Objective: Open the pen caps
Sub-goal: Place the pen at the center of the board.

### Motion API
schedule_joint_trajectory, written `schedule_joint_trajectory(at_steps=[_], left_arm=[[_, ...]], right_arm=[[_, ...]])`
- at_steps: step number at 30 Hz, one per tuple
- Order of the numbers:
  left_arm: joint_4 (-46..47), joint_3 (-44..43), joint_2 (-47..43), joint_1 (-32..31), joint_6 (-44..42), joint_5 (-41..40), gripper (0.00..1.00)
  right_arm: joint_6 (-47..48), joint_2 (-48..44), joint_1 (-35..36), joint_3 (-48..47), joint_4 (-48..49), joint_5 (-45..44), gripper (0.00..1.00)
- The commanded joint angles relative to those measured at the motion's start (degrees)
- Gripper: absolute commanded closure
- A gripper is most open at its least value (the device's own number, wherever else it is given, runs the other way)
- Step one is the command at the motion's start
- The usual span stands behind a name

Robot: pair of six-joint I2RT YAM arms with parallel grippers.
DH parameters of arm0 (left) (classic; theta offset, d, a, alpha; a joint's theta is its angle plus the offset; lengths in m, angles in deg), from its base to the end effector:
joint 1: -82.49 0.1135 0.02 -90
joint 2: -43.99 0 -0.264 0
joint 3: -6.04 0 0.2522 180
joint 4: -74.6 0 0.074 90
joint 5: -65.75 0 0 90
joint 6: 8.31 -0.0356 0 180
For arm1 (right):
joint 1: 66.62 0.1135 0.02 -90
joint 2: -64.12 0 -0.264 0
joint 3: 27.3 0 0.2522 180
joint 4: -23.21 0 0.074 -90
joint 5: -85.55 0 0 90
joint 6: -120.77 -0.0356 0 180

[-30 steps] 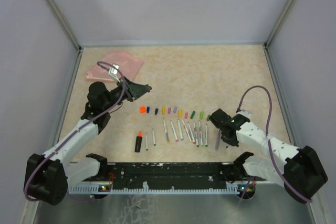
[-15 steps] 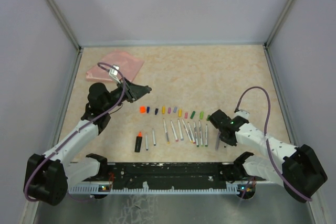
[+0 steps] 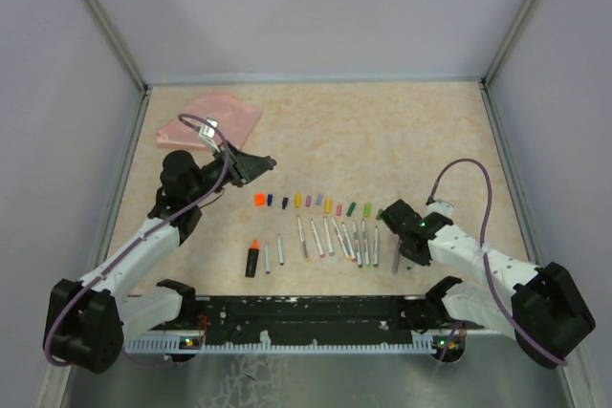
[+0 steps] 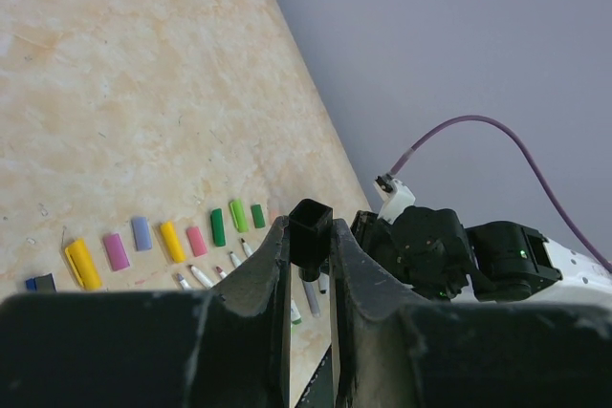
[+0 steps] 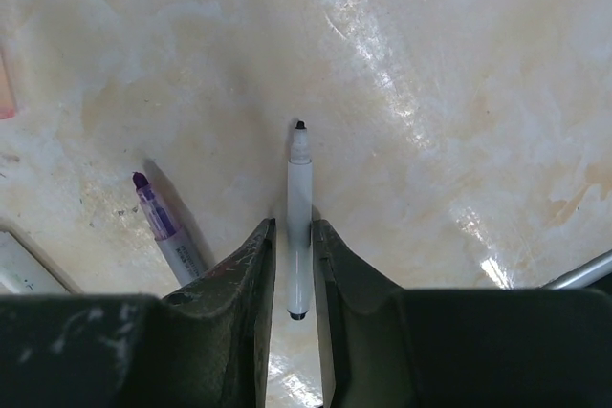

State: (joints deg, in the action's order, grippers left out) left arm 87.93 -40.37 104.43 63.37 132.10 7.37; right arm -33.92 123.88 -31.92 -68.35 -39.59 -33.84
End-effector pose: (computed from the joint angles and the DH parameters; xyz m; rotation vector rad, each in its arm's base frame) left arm 0.2195 -0.0958 0.2807 -0.0005 1.7614 -1.3501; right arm 0.1262 0.0661 0.1568 0.7330 2.5379 -0.2985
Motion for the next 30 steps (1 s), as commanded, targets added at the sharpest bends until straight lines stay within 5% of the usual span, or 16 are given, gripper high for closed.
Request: schedule_joint_trajectory(at_steps=[1,30], left_arm=[[2.13,-0.13,0.41,0.04,0.19,0.99,1.00],[6.93,-2.05,7.51,-1.02,2.23,5.72,1.00]], right_arm=[[0.19,-0.78,-0.38,-0.06,1.63,-1.28,0.78],[1.21,-7.54,-0.42,-7.02,-2.99,-5.35,0.70]])
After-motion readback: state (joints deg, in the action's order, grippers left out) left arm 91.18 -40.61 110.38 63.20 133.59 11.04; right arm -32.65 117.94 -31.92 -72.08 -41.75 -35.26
